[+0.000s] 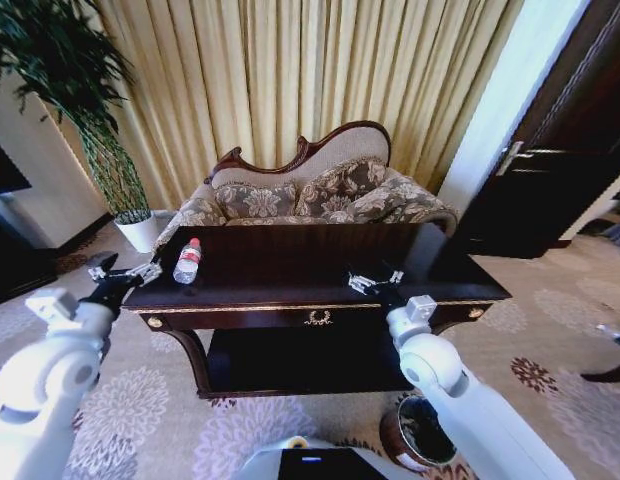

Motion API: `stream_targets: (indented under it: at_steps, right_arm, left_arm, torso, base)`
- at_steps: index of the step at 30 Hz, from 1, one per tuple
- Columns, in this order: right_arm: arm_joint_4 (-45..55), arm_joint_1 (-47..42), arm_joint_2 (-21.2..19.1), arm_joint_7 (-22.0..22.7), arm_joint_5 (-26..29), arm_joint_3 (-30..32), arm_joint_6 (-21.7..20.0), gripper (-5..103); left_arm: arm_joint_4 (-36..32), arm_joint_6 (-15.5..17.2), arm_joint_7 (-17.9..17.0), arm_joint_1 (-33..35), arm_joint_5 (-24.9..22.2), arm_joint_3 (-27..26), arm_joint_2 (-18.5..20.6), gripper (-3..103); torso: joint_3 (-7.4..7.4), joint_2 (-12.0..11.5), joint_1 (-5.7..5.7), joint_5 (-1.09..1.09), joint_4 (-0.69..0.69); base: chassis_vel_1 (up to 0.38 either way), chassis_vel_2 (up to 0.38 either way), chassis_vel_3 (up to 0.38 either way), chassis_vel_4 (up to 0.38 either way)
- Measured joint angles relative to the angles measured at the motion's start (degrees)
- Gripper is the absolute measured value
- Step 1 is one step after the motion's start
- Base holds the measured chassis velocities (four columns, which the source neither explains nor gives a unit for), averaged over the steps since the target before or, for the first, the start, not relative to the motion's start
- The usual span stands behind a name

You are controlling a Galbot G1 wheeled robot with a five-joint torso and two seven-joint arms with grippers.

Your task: Move to the front of the table and place the trash on the table into the trash bin.

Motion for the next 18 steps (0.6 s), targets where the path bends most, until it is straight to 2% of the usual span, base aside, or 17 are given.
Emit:
stream_targets:
  at_steps: [2, 3, 9, 10, 12, 13, 15, 18]
  right_arm:
    - [-0.3, -0.09, -0.01, 0.0, -0.23, 0.01, 0.14, 100]
    - [-0.3, -0.09, -0.01, 0.0, -0.23, 0.01, 0.14, 100]
    - [-1.11, 0.14, -0.29, 0.0, -0.38, -0.03, 0.41, 100]
    - [-1.11, 0.14, -0.29, 0.0, -0.38, -0.03, 0.41, 100]
    - [-1.57, 0.27, -0.31, -0.02, -0.45, -0.1, 0.51, 100]
    - [-1.57, 0.27, -0.31, -0.02, -0.45, -0.1, 0.51, 100]
    - [-2.15, 0.45, -0.26, -0.06, -0.62, -0.28, 0.66, 100]
    - [-2.85, 0.65, -0.12, -0.06, -0.94, -0.59, 0.95, 100]
  left_arm:
    - [1.53, 2.04, -2.56, -2.62, -3.63, 1.65, 2.08, 100]
    - [1.53, 2.04, -2.56, -2.62, -3.63, 1.65, 2.08, 100]
    - [5.79, 5.95, -2.87, -10.2, -11.48, 5.88, 7.51, 100]
    - [5.79, 5.95, -2.87, -10.2, -11.48, 5.88, 7.51, 100]
    - [6.87, 7.01, -5.29, -14.73, -15.4, 8.08, 9.05, 100]
    - [6.87, 7.01, -5.29, -14.73, -15.4, 8.08, 9.05, 100]
    - [7.69, 7.17, -8.49, -18.23, -18.32, 10.59, 10.34, 100]
    - [9.28, 7.17, -9.55, -21.14, -19.67, 13.2, 12.01, 100]
  torso:
    - [0.0, 0.0, 0.0, -0.01, 0.0]
    - [0.0, 0.0, 0.0, -0.01, 0.0]
    - [0.0, 0.0, -0.01, 0.0, 0.02]
    - [0.0, 0.0, -0.01, 0.0, 0.02]
    - [0.0, 0.0, 0.0, 0.0, 0.01]
    - [0.0, 0.0, 0.0, 0.0, 0.01]
    - [0.0, 0.0, -0.01, 0.01, 0.0]
    - [0.0, 0.0, -0.01, 0.01, 0.02]
  base:
    - [0.0, 0.0, 0.0, 0.0]
    - [0.0, 0.0, 0.0, 0.0]
    - [0.0, 0.0, 0.0, 0.0]
    - [0.0, 0.0, 0.0, 0.0]
    - [0.0, 0.0, 0.0, 0.0]
    - [0.0, 0.0, 0.0, 0.0]
    - [0.0, 0.0, 0.0, 0.0]
    - [0.0, 0.0, 0.0, 0.0]
